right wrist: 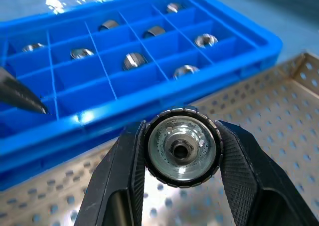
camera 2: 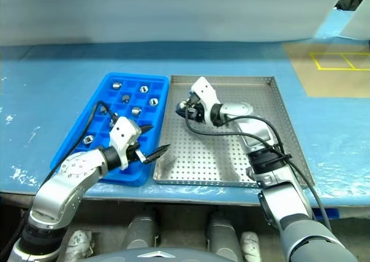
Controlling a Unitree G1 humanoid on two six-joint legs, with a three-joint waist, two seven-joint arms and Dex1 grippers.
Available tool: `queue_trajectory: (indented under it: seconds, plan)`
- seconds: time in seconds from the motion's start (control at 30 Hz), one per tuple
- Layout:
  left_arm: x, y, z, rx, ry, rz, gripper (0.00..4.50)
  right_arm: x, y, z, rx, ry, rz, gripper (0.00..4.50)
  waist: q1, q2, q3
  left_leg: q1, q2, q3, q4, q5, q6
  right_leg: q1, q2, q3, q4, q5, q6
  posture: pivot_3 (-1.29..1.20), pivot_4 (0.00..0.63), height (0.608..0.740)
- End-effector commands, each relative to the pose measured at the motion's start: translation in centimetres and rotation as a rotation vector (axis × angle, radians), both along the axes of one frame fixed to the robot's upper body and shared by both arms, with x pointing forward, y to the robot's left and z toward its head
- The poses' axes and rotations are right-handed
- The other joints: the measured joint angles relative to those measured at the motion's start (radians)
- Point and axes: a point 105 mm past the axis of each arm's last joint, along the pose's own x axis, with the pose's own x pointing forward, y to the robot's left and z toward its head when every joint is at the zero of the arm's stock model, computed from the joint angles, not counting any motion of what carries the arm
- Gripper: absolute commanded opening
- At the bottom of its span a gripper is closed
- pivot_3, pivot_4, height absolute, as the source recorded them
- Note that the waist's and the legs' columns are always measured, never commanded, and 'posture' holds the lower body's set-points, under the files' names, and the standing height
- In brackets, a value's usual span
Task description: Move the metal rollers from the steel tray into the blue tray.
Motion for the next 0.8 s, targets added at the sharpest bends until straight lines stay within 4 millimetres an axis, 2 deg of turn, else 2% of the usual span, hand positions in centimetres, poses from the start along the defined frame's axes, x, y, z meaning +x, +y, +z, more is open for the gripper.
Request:
queue_trajectory:
  seconds: [0.03,0.27,0.33,0.5,0.8]
  plan:
    - [-0.7,0.6,1.3,-0.010,-0.047,0.056,4.50,-0.5,2.1,2.0,0.046,-0.060,0.089,1.68,0.011,0.000,0.000,-0.001,0.000,0.000,0.000,0.000,0.000,-0.001,0.000,0.000,0.000,0.000,0.000,0.25,0.150,0.740]
    - [-1.8,1.9,0.7,-0.001,-0.033,0.186,4.50,-2.5,6.4,1.4,0.065,-0.037,0.243,1.68,0.032,-0.001,0.000,-0.002,0.000,-0.001,0.000,0.000,-0.001,-0.001,0.000,-0.001,0.000,0.000,0.000,0.34,0.150,0.740]
    - [-2.0,1.9,0.7,-0.004,-0.031,0.198,4.50,-2.6,7.0,1.1,0.060,-0.024,0.259,1.68,0.041,-0.001,0.000,-0.002,0.000,-0.002,0.000,0.000,-0.001,-0.001,0.000,-0.001,0.000,0.000,0.000,0.35,0.150,0.740]
    - [-2.7,2.4,0.7,-0.014,-0.025,0.267,4.50,-3.5,8.7,-1.1,-0.037,0.017,0.310,1.68,0.064,-0.001,0.000,-0.002,0.000,-0.002,-0.001,0.000,-0.001,-0.001,0.000,-0.001,0.000,0.000,0.000,0.40,0.150,0.740]
    - [-3.6,3.5,0.6,-0.030,-0.005,0.395,4.50,-3.8,10.8,-1.9,-0.068,0.035,0.320,1.68,0.071,-0.001,0.000,-0.003,0.000,-0.003,-0.001,0.000,-0.002,-0.002,0.000,-0.001,0.000,0.000,0.000,0.43,0.150,0.740]
